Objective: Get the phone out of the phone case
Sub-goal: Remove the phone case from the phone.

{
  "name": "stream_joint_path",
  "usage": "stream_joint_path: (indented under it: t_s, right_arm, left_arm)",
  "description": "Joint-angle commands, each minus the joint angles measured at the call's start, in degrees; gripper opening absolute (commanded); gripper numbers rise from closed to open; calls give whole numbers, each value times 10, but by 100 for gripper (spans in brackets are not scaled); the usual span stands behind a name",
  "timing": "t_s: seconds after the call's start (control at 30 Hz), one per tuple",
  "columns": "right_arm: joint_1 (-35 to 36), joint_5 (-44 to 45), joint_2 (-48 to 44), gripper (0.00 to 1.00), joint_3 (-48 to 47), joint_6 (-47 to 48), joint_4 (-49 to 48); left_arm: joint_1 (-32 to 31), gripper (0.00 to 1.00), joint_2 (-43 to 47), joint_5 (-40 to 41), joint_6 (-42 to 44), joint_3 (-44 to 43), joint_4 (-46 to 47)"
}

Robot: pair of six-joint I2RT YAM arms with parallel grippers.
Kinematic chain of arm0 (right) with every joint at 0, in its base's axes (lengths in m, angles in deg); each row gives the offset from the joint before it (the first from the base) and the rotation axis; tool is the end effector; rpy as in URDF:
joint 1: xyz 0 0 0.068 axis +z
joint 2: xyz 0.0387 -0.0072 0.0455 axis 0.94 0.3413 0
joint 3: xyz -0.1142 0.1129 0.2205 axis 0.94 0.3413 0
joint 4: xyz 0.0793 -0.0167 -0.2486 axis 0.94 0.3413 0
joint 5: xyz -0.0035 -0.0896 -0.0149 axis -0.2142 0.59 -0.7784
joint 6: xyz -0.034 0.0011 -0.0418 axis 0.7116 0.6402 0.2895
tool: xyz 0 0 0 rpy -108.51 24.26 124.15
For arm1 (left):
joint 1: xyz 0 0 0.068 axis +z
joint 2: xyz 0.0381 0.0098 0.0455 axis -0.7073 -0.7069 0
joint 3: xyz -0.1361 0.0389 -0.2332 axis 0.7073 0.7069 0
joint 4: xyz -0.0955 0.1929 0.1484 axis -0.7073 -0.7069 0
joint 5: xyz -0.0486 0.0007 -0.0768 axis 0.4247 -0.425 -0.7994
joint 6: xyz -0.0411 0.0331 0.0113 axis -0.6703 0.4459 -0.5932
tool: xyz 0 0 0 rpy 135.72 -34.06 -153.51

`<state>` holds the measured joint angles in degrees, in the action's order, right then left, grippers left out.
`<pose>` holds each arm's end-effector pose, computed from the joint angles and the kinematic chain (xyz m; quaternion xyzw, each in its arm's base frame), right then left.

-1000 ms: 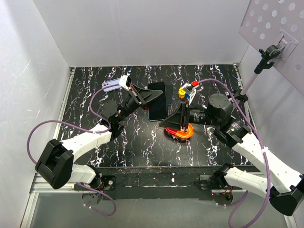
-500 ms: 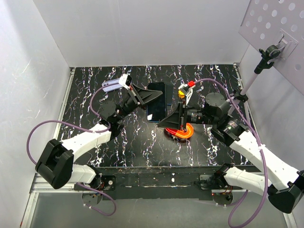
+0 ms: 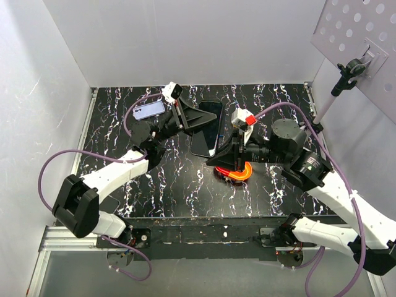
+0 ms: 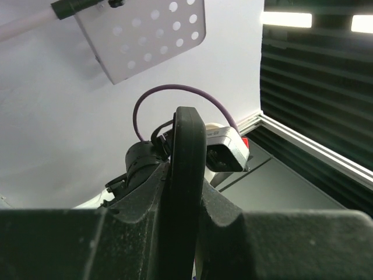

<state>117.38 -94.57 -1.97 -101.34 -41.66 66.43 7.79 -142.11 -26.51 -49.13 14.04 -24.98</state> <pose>0.1240 0.1625 0.4241 -0.3889 0.6029 0.5057 0.4790 0.2299 -0.2007 0.3804 -0.0016 0.5123 -0.8427 0.1655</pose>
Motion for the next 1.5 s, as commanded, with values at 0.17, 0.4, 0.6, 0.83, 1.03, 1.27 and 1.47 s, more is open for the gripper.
stream_joint_path:
  t_s: [0.17, 0.4, 0.6, 0.83, 1.03, 1.27, 1.47]
  right_arm:
    - [-18, 285, 55, 1, -53, 49, -20]
    - [18, 678, 73, 1, -57, -24, 76]
    - [36, 669, 71, 1, -60, -47, 117]
    - [25, 423, 62, 13, -77, -121, 219]
    - [23, 233, 12, 47, -56, -231, 246]
    - [22, 198, -97, 67, 12, -263, 183]
    - [15, 159, -75, 35, -30, -356, 126]
  left_arm:
    - [-39, 0, 57, -97, -63, -15, 16]
    - [-48, 0, 23, -73, -110, -29, 78]
    - [-53, 0, 2, -20, -120, -23, 109]
    - [-55, 0, -33, 45, -143, -16, 149]
    - [-38, 0, 14, 86, -13, 47, 14]
    - [-11, 0, 60, 175, 64, 103, -47]
    - [-9, 0, 61, 164, 76, 95, -69]
